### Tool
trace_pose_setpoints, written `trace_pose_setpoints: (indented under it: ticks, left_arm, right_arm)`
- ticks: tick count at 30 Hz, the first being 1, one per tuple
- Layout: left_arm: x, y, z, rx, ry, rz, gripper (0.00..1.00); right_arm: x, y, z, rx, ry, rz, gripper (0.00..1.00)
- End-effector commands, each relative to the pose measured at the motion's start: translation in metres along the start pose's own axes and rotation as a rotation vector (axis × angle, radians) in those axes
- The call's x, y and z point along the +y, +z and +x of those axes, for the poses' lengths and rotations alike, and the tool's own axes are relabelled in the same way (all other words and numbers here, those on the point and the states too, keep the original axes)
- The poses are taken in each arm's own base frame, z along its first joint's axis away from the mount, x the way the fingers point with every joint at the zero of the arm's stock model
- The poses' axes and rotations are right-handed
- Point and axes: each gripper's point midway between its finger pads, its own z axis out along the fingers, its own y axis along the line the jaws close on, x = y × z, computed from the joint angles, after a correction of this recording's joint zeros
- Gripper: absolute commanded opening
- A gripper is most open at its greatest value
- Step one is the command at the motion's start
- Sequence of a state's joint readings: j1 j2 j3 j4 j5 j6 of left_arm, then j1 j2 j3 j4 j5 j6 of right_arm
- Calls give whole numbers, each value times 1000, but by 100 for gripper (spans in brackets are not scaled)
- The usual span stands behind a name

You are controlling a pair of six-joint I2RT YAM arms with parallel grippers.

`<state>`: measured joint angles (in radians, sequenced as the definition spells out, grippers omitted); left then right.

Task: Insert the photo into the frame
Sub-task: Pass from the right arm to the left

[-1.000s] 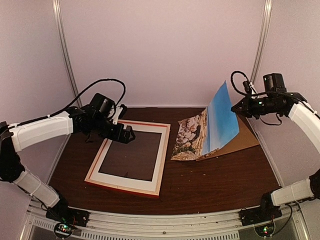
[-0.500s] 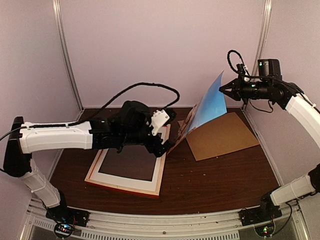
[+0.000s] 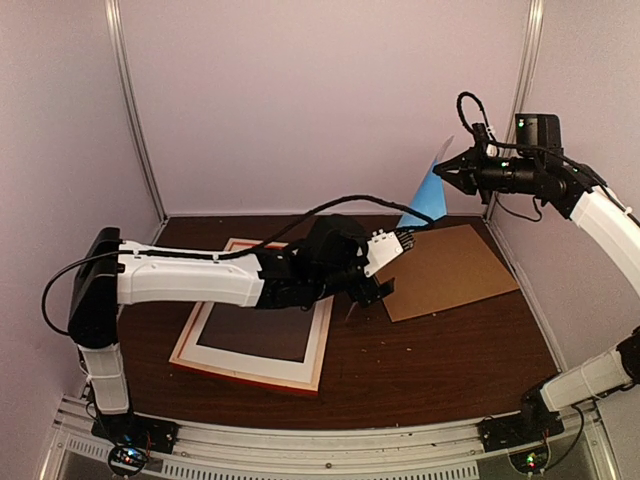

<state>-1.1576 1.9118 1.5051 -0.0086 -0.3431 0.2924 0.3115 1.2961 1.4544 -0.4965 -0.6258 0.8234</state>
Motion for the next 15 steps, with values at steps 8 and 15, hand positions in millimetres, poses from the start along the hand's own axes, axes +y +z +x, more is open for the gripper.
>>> trace_pose_setpoints:
  ticks: [8, 15]
  left_arm:
    - [19, 23, -36, -179, 25, -151, 65]
    - [15, 24, -43, -234, 23, -130, 36]
  right_arm:
    - [14, -5, -6, -32, -11, -34, 0]
    - [11, -3, -7, -33, -11, -27, 0]
